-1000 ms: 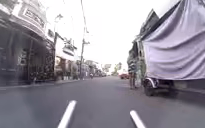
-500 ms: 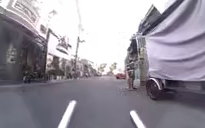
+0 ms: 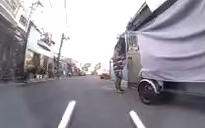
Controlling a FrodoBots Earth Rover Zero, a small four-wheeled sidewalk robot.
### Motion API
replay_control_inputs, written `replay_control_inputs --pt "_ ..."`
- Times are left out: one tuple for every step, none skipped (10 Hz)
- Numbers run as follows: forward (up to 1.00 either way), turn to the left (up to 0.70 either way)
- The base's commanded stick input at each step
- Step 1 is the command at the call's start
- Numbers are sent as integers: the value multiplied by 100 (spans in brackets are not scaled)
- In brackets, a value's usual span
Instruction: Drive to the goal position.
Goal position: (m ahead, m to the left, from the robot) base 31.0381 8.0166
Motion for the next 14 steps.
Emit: replay_control_inputs --pt "100 0" --pt "100 0" --pt "100 0" --pt "100 0" --pt "100 0" --pt "100 0" --pt "100 0" --pt "100 0" --pt "100 0" --pt "100 0" --pt "100 0" --pt "100 0" --pt "100 0" --pt "100 0"
